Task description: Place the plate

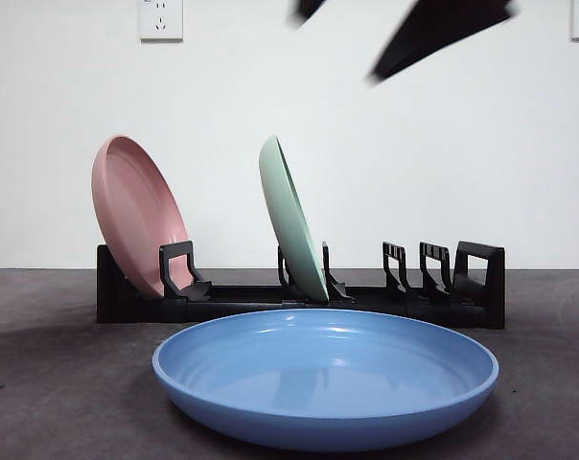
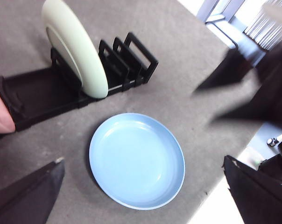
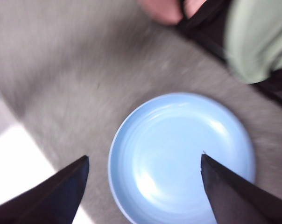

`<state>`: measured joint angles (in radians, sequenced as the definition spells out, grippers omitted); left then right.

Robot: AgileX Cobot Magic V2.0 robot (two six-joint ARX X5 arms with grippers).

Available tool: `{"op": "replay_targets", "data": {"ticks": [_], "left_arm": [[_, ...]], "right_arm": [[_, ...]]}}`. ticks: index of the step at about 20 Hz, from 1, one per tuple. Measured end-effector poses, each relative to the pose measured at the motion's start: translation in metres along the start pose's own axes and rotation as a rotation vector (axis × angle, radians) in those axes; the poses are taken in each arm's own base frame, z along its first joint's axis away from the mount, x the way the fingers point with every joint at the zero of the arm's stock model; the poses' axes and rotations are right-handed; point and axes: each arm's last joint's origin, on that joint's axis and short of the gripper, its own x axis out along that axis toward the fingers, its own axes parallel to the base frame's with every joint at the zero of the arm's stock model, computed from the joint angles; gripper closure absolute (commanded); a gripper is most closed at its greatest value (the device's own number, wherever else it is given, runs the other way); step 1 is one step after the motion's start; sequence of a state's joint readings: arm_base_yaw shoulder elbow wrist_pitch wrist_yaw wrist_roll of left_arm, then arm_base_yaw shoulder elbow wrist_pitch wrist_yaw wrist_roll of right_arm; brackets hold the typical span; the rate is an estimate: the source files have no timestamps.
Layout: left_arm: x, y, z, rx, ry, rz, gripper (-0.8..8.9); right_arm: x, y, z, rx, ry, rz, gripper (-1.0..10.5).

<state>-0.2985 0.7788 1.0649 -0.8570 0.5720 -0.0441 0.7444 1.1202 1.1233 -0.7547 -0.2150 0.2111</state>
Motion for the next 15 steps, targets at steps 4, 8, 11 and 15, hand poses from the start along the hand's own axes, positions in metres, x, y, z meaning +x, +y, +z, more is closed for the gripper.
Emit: {"op": "replay_targets", "data": {"ticks": [4, 8, 11, 15], "left_arm": [[0.01, 0.006, 0.002, -0.023, 0.036, 0.002, 2.87], [0.02, 0.013, 0.004, -0.045, 0.069, 0.004, 2.87], [0.028, 0.018, 0.006, -0.055, 0.086, 0.005, 2.89], [0.04, 0.027, 0.007, -0.079, 0.125, 0.094, 3.58]], "right_arm": [[-0.06, -0.035, -0.011, 0.095, -0.118, -0.032, 5.6], [-0.096, -0.046, -0.029, 0.123, -0.182, -0.035, 5.6], [-0.11, -0.039, -0.037, 0.094, -0.233, -0.03, 5.6], [-0.113, -0.036, -0.04, 0.088, -0.24, -0.03, 5.6]]}}
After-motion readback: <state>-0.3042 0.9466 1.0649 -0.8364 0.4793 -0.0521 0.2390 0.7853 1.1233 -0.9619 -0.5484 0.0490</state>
